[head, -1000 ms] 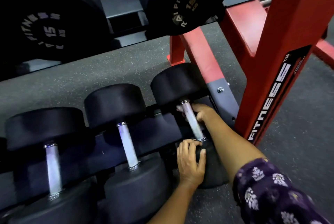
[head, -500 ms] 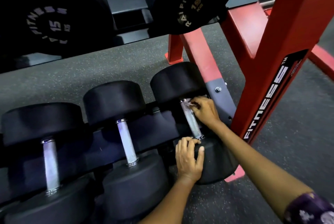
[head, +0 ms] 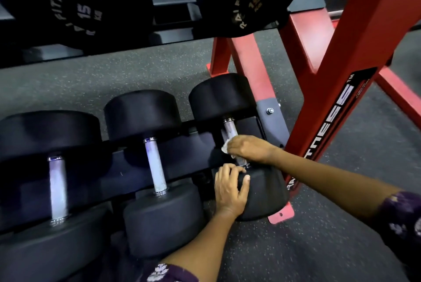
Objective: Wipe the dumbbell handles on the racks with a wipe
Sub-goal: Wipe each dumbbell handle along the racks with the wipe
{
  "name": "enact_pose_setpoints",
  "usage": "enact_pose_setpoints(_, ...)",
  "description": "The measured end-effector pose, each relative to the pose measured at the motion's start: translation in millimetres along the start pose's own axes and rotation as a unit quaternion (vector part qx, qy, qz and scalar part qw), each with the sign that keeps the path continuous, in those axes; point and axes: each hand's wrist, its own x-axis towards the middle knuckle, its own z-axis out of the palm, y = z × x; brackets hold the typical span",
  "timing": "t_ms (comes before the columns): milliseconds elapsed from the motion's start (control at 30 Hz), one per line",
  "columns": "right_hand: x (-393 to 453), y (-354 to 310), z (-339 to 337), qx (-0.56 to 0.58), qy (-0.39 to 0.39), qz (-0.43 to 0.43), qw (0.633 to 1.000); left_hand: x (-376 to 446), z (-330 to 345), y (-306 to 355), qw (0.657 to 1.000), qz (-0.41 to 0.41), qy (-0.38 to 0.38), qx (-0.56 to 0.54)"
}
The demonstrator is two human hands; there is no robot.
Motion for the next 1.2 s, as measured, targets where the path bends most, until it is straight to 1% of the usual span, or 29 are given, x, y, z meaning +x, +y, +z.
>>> enact_pose_setpoints(67,3,9,-1,-0.069,-0.005,-0.047,0.997,0,0,0,1.0,-0.002,0.003,0.002)
enact_pose_setpoints(100,7,18,-5,-0.1,0.004,-0.041,0.994,0,0,0,1.0,-0.003,0.004,0.003)
enact_pose_setpoints(167,14,32,-15,-0.129,0.022,-0.028,0.991,1,1,0,1.0,-0.003,0.006,0.002)
enact_pose_setpoints(233,9,34,-19,-0.138,0.024,-0.068,0.988,0,1,0,1.0,0.0,0.008,0.003)
enact_pose_setpoints(300,0,30,-16,-0.15,0.005,-0.104,0.983,0,1,-1,1.0,-0.001,0.008,0.006)
enact_pose_setpoints(467,6,28,-5,-0.202,-0.041,-0.091,0.974,1,1,0,1.0,-0.011,0.0,0.005)
enact_pose_setpoints(600,6,35,-6,-0.197,-0.002,-0.174,0.965,0,0,0,1.0,-0.008,0.002,0.007)
enact_pose_setpoints(667,14,46,-16,-0.212,-0.002,-0.16,0.964,1,1,0,1.0,-0.008,0.003,0.006)
enact_pose_setpoints(700,20,48,-20,-0.213,-0.017,-0.128,0.969,0,1,0,1.0,-0.007,0.004,0.006)
enact_pose_setpoints(767,22,39,-15,-0.203,-0.032,-0.076,0.976,0,1,0,1.0,-0.004,0.005,0.005)
enact_pose_setpoints(833,10,21,2,-0.166,-0.065,-0.049,0.983,0,1,1,1.0,-0.004,0.004,0.007)
enact_pose_setpoints(900,-3,10,8,-0.144,-0.097,-0.056,0.983,0,1,1,1.0,-0.005,0.003,0.009)
enact_pose_setpoints(1000,7,27,-3,-0.195,-0.087,-0.093,0.973,0,1,1,1.0,-0.008,0.002,0.01)
enact_pose_setpoints(1033,16,33,-12,-0.209,-0.088,-0.086,0.97,0,1,1,1.0,-0.007,0.003,0.009)
enact_pose_setpoints(1133,28,35,-26,-0.202,-0.099,-0.021,0.974,0,0,2,1.0,-0.002,0.008,0.003)
enact_pose_setpoints(1200,15,25,-10,-0.168,-0.111,-0.038,0.979,0,1,1,1.0,-0.005,0.007,0.0)
